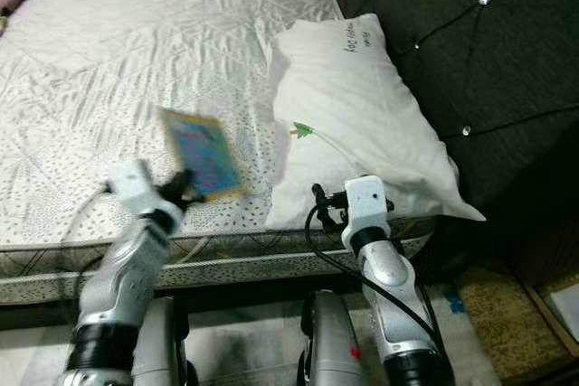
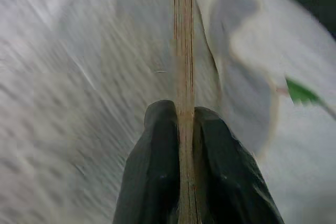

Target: Clean up the room

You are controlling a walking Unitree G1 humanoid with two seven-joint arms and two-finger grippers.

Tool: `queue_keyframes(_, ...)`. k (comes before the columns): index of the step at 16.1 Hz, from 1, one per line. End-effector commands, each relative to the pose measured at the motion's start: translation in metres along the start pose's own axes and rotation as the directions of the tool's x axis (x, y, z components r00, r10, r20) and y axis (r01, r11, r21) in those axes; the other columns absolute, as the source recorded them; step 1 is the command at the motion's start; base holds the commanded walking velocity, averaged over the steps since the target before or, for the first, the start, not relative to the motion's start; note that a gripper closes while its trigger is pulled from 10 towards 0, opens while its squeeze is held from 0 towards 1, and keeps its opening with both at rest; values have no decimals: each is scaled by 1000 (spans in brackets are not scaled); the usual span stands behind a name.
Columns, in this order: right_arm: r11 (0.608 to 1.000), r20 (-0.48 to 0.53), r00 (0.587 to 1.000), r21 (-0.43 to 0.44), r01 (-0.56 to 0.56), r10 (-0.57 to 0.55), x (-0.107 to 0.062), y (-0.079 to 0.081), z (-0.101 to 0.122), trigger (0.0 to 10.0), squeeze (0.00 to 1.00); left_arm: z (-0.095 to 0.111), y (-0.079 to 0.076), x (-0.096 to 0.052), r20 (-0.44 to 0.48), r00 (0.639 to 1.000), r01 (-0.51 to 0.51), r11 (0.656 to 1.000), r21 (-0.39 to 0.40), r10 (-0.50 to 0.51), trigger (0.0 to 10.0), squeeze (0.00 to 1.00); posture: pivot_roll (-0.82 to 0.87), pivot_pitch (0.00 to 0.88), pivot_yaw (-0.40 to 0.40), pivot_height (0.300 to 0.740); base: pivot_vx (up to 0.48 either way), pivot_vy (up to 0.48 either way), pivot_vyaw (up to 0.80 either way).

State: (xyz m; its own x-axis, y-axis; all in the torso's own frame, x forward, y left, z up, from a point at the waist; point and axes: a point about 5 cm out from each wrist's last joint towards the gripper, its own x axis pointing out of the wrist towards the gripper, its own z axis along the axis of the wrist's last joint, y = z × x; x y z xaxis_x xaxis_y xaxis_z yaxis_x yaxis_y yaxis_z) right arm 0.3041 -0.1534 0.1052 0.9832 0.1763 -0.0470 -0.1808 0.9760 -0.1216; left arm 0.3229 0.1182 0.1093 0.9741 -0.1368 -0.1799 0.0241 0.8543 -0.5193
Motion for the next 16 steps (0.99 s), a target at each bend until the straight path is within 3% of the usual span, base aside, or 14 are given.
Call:
queue_keyframes(1,1000,4,1000,10,6,-6,-3,-6,3,10000,0,-7,-12,4,-56,996,62,997,-40,-64,10000,0,-62,172,-63,575,0,0,0)
queue_keyframes(3,1000,-4,1000,-10,13,-13,-8,-14,2,10000,0,-15,-18,6,-126,990,49,989,-136,-66,10000,0,-68,176,-66,575,0,0,0)
queue_keyframes(6,999,-13,1000,-25,24,-25,-10,-20,1,10000,0,-26,-10,7,-226,973,10,982,-188,-53,10000,0,-80,184,-70,575,0,0,0)
queue_keyframes(8,999,-12,1000,-34,23,-24,-11,-21,3,10000,0,-29,-15,6,-300,946,47,966,-255,-125,10000,0,-84,185,-69,575,0,0,0)
queue_keyframes(10,999,-13,1000,-35,22,-23,-11,-21,3,10000,0,-28,-16,7,-319,937,65,968,-242,-143,10000,0,-85,186,-69,575,0,0,0)
queue_keyframes(13,999,-16,1000,-36,22,-23,-12,-20,3,10000,0,-31,-1,9,-358,927,4,955,-295,-114,10000,0,-87,186,-71,575,0,0,0)
queue_keyframes(16,999,-17,1000,-41,24,-25,-12,-21,3,10000,0,-37,3,7,-401,908,10,963,-268,-121,10000,0,-96,185,-75,575,0,0,0)
